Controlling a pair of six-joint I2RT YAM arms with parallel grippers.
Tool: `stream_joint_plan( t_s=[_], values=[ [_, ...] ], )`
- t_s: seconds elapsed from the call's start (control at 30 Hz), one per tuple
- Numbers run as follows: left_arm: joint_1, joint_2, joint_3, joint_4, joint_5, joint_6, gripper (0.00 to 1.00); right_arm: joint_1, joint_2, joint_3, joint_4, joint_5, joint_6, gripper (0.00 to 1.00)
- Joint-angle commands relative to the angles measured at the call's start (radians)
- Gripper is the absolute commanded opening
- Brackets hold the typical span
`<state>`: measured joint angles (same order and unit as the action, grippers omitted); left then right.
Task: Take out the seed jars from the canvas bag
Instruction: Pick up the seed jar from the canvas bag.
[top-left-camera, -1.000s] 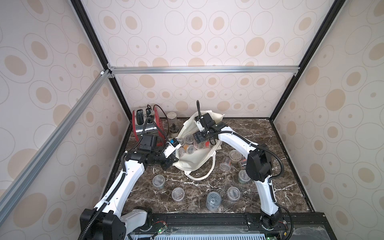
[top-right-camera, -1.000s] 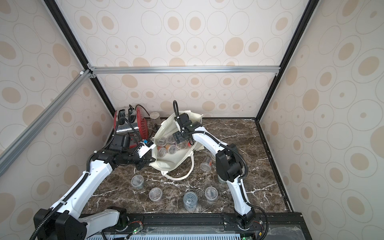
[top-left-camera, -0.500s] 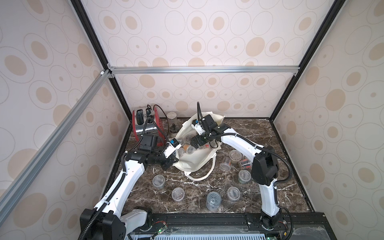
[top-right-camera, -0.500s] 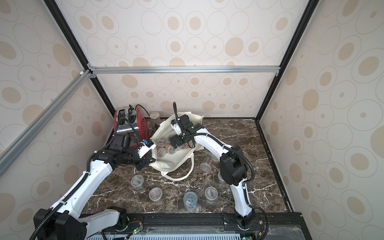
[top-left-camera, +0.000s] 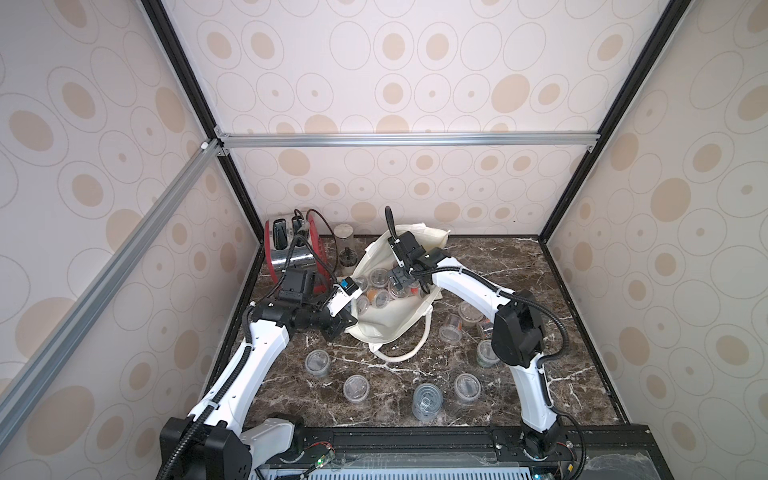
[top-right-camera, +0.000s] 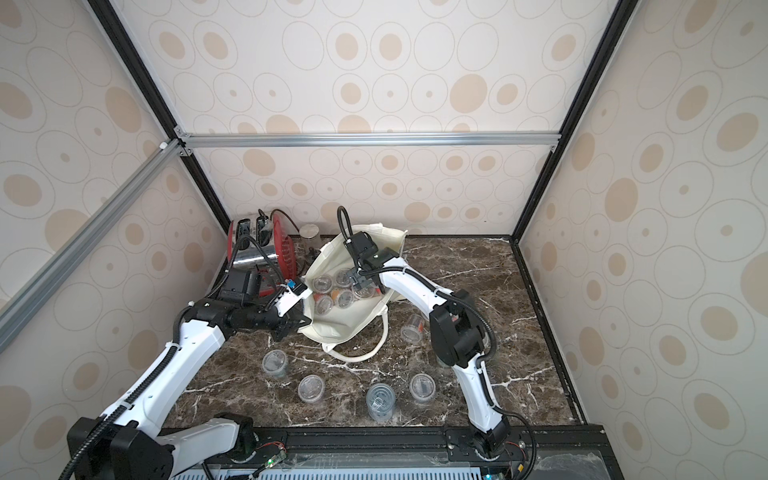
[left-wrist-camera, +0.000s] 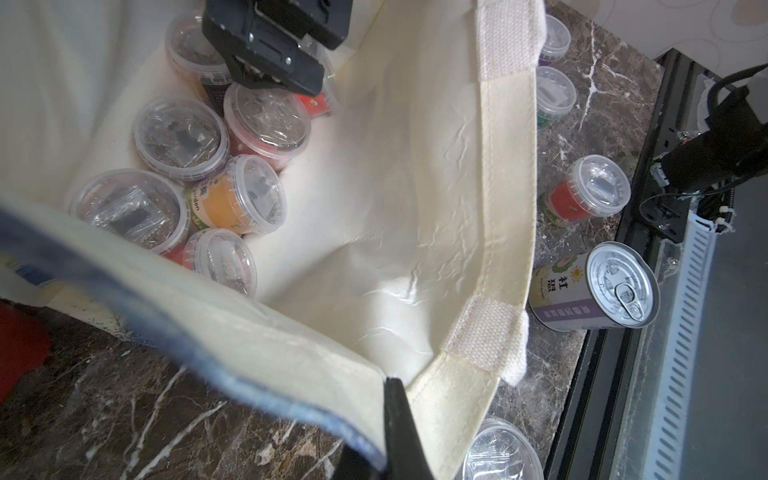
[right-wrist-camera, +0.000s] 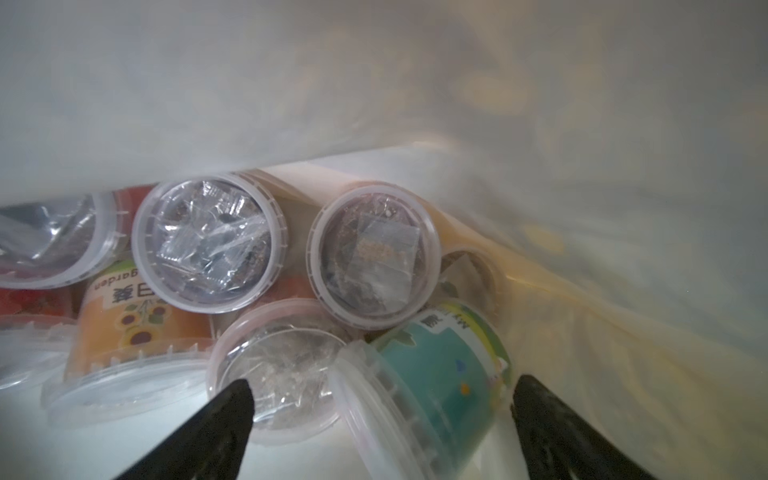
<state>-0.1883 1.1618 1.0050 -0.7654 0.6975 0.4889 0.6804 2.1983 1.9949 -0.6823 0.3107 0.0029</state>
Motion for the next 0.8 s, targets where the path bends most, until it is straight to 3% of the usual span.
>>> stream_joint_plan(
  t_s=[0.0,0.23,0.33,0.43,0.53,0.57,0.63,0.77],
  values=[
    [-0.002,-0.014,0.015,-0.036,0.011,0.039,0.00,0.001,0.014,0.052,-0.126,-0.093,0.018,0.99],
    [-0.002,-0.016,0.012,-0.046,0.019,0.049,0.00,0.013,-0.090,-0.022,-0.127,-0.561,-0.057,0.95],
    [-0.002,-0.008,0.014,-0.040,0.010,0.044,0.00,0.027,-0.139,-0.061,-0.110,-0.620,-0.076,0.95],
    [-0.002,-0.011,0.015,-0.041,0.017,0.044,0.00,0.027,-0.187,-0.122,-0.040,-0.551,-0.076,0.97],
    [-0.002,-0.014,0.015,-0.039,0.022,0.049,0.00,0.027,-0.188,-0.129,-0.022,-0.251,-0.068,0.99],
    [-0.002,-0.012,0.018,-0.039,0.017,0.048,0.00,0.026,-0.179,-0.120,-0.034,-0.202,-0.082,0.99],
    [-0.002,-0.014,0.024,-0.041,0.014,0.045,0.00,0.027,-0.159,-0.111,-0.058,-0.195,-0.162,0.99],
    [-0.002,-0.016,0.016,-0.039,0.023,0.053,0.00,0.030,-0.128,-0.081,-0.170,-0.315,-0.368,0.99]
  ],
)
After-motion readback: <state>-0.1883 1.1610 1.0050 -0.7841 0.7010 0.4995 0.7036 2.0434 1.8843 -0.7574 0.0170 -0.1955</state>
